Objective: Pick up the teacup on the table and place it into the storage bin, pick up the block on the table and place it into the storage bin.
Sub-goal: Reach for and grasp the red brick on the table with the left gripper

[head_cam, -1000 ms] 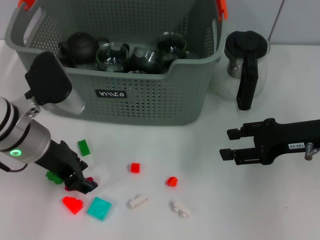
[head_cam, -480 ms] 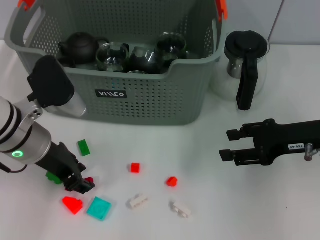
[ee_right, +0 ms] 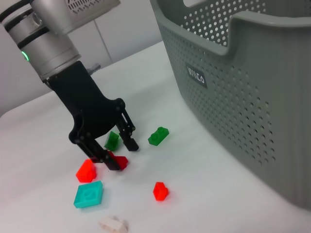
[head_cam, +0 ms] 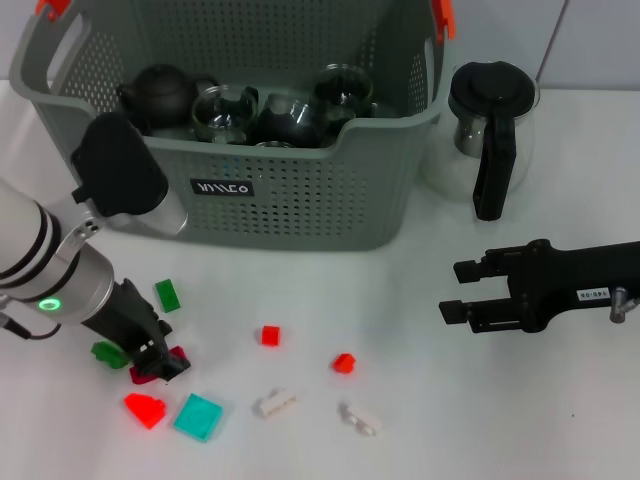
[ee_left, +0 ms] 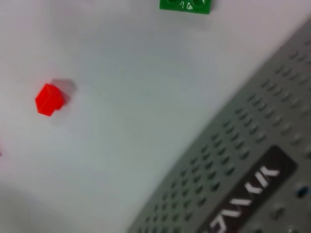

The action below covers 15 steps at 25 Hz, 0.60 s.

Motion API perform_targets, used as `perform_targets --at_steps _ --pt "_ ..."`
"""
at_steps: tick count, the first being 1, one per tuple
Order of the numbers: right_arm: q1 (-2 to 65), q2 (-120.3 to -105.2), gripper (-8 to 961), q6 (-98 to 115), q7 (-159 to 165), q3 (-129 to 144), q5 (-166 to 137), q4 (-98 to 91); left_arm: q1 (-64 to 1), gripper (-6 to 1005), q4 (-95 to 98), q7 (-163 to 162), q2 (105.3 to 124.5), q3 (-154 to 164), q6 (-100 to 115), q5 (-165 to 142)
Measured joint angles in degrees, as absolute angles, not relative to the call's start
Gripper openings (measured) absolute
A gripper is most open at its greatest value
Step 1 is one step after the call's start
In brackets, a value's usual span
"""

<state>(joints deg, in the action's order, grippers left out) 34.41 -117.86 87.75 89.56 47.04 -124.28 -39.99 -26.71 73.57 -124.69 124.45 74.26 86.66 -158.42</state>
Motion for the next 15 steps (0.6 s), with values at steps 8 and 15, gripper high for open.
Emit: perform_targets --at_steps 8,15 --pt "34.37 -117.77 699 87.81 89.48 46.87 -124.28 -39.99 -27.14 469 73.59 -125.08 124.28 74.21 86.97 -158.53" --pt "34.36 -117.77 701 87.81 89.39 46.89 -124.28 -39.99 -27.16 453 73.54 -125.61 124.34 74.26 87.00 -158.51"
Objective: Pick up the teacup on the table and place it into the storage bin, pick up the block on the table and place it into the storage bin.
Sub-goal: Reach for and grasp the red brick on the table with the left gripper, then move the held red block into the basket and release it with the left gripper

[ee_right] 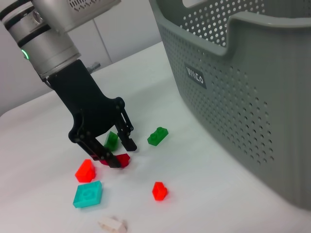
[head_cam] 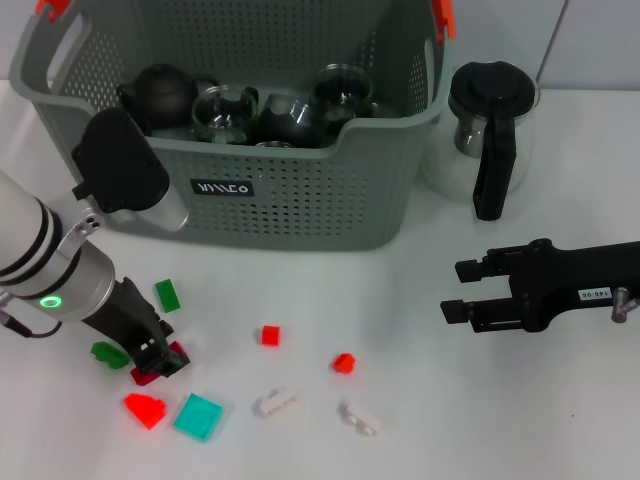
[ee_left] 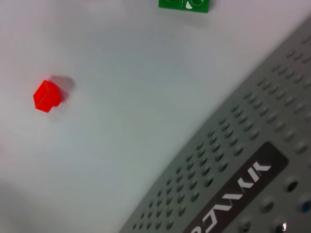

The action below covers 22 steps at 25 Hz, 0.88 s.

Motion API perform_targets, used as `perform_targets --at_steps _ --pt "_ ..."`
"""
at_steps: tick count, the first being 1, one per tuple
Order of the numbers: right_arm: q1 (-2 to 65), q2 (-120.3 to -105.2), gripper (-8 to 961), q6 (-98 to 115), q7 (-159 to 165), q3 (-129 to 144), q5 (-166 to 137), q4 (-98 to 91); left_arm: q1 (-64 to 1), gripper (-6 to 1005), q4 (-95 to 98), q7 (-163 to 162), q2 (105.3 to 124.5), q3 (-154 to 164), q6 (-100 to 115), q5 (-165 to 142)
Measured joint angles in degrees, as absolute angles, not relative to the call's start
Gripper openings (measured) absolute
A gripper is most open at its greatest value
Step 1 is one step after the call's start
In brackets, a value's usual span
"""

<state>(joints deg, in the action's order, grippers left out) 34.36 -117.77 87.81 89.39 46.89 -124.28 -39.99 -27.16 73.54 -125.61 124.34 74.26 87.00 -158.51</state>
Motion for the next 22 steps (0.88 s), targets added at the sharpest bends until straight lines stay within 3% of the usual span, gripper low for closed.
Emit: perform_targets --at_steps 5,8,22 --pt "34.36 -117.77 701 87.83 89.32 47.05 -124.27 -39.99 -27.45 426 73.49 -126.22 124.36 74.00 87.27 -158.15" --pt "34.31 -117.77 700 87.83 89.30 47.13 -124.28 -39.99 -27.87 233 73.08 -126.75 124.29 74.00 87.48 -158.20" --pt "34.21 -117.71 699 87.98 89.46 47.11 -124.27 -39.99 -32.64 181 73.46 -122.62 123.76 59.54 99.98 -152.24"
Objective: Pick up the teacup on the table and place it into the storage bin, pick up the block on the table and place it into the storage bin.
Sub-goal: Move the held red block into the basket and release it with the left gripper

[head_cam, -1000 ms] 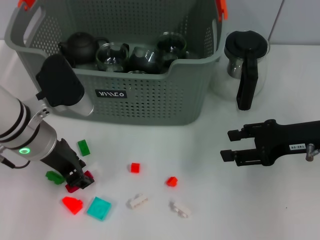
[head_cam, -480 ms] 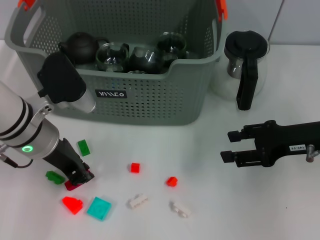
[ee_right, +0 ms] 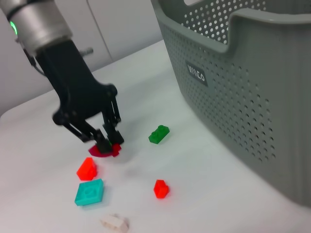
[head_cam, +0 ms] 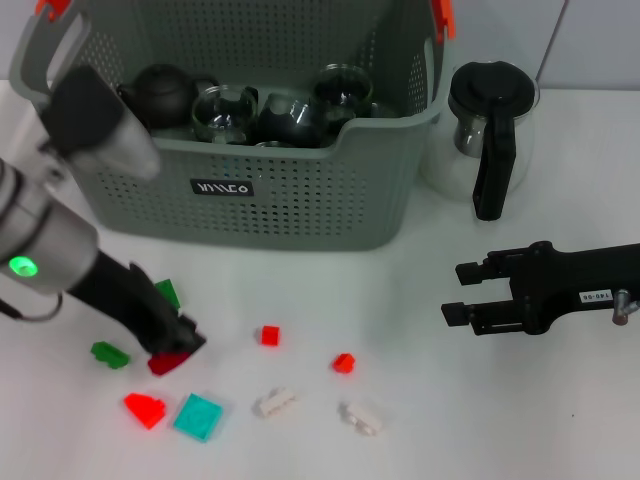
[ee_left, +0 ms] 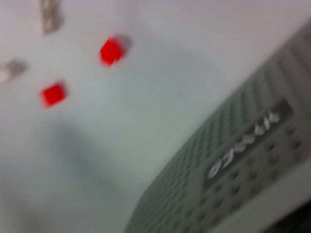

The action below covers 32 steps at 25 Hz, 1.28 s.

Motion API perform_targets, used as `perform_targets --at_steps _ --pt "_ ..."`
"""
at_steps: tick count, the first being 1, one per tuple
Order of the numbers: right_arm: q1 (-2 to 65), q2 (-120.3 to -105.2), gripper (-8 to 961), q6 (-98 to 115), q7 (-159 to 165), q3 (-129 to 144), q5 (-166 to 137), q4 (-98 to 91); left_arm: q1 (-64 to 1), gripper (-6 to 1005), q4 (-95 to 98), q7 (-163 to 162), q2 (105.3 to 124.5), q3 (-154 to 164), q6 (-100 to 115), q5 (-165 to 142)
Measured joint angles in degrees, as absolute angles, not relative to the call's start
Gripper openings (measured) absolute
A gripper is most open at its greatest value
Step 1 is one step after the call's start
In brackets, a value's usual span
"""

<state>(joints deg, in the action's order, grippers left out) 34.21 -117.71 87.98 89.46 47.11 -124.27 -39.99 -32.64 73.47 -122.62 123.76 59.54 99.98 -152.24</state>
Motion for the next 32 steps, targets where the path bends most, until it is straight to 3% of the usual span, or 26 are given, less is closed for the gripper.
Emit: perform_targets --at_steps 4,10,13,19,28,32 --pt "34.25 -117.78 700 87.98 89.48 47.11 -124.27 -39.99 -36.18 181 70.71 -117.54 121.59 47.01 107.88 -146.38" --pt "34.31 -117.84 701 88.19 89.75 47.10 -124.26 -40.01 -38.95 180 61.43 -114.08 115.10 36.72 116.36 -130.51" --pt "34.30 -117.81 701 88.54 89.77 47.10 -124.22 -40.07 -39.34 180 60.57 -114.61 113.36 35.81 117.19 -122.71" --pt "34.60 -117.78 700 89.28 89.80 47.02 -124.20 -40.46 -44.44 181 63.46 -117.41 113.00 35.82 108.39 -118.97" --pt "34.65 -117.77 700 89.57 89.83 46.75 -123.81 -40.68 -50.36 180 57.63 -123.94 113.53 51.22 76.38 -129.11" --pt "34.99 -117.77 699 89.56 89.83 46.75 -123.75 -40.77 -52.32 181 52.42 -126.85 114.96 56.48 66.30 -138.36"
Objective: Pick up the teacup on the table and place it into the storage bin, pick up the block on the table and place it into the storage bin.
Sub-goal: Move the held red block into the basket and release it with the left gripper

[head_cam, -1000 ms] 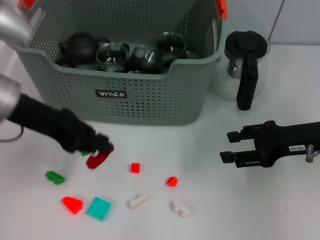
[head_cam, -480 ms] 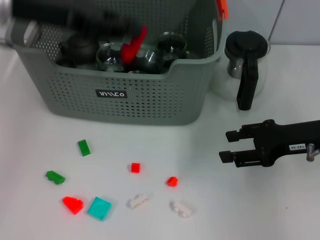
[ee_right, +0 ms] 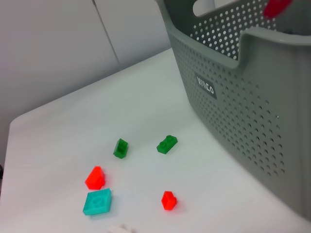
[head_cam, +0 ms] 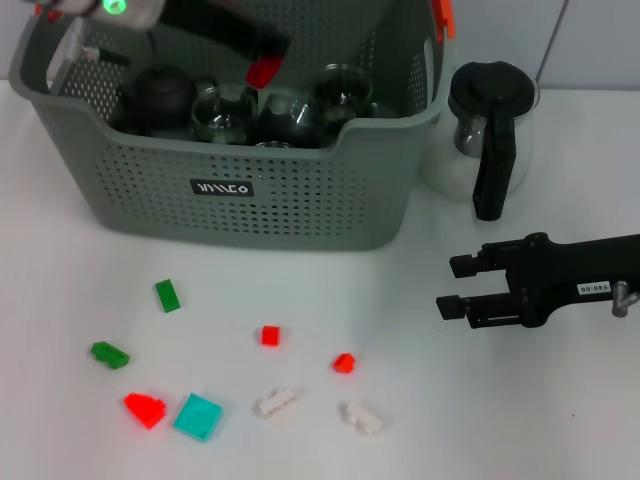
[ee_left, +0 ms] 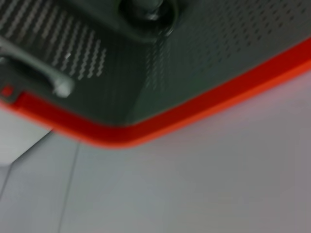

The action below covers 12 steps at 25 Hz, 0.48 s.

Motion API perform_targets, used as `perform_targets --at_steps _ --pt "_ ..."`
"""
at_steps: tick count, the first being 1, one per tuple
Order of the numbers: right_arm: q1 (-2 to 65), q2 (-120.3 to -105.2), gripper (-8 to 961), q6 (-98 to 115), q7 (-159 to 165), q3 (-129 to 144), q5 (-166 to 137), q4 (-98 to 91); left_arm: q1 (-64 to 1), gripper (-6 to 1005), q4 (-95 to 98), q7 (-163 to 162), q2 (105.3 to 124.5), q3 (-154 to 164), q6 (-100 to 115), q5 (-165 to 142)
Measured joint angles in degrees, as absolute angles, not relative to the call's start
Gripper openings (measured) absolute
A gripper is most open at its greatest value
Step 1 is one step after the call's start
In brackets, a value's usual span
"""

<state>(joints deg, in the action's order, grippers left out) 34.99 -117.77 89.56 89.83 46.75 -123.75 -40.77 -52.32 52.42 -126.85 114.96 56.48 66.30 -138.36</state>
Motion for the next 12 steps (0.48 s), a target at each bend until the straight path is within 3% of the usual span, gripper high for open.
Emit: perform_targets --at_steps 12 --pt "35.39 -117.68 701 89.32 89.91 46.76 -123.74 -40.78 -53.62 300 51.85 -128.77 118.75 58.12 63.94 -151.12"
